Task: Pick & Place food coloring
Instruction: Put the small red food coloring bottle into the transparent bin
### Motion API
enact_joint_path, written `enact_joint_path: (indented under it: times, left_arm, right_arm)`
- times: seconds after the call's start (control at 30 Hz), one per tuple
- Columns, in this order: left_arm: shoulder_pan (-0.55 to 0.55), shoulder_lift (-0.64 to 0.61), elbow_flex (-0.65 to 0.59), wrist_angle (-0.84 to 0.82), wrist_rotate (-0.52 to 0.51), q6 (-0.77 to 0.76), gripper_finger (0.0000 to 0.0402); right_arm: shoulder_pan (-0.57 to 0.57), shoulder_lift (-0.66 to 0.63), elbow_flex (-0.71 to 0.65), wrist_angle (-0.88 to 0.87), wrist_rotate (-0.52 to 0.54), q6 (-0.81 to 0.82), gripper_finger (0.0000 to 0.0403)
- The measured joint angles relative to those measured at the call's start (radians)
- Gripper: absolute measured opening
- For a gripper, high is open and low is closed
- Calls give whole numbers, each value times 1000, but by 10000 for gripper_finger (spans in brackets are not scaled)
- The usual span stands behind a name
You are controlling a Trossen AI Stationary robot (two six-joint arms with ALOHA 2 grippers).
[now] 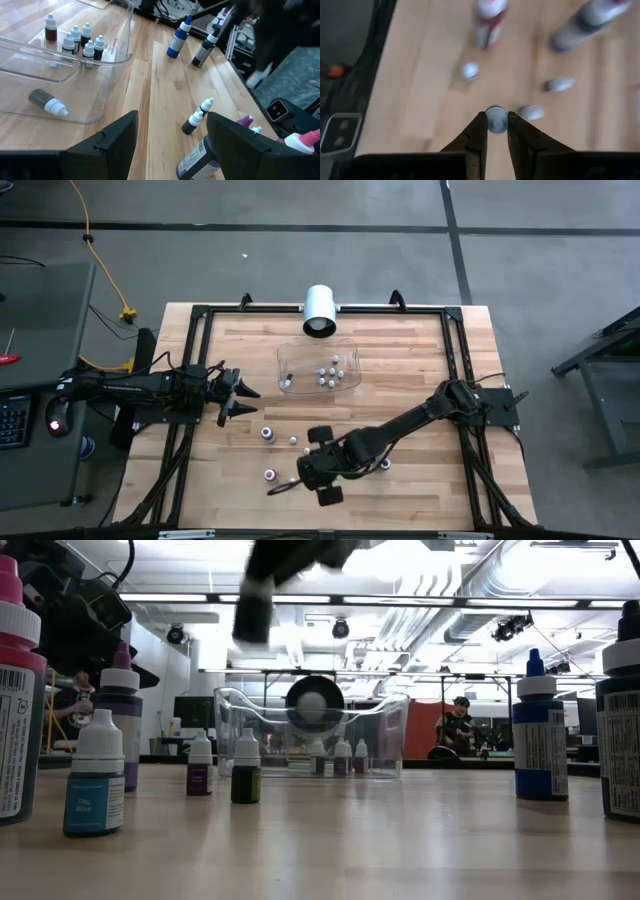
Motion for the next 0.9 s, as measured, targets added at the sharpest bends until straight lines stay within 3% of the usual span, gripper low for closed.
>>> enact_joint_path:
  times: [0.17,0.4,0.67,0.9]
  left_arm:
    - [0,0,0,0,0,0,234]
    - [0,0,0,0,0,0,234]
    - [0,0,0,0,0,0,234]
    - [0,0,0,0,0,0,234]
  right_arm:
    - [-21,0,170,-121,93,0,48]
    - [-113,0,309,-165,99,85,49]
    - [-266,0,334,-182,122,137,54]
    - [-382,0,334,-319,212,255,49]
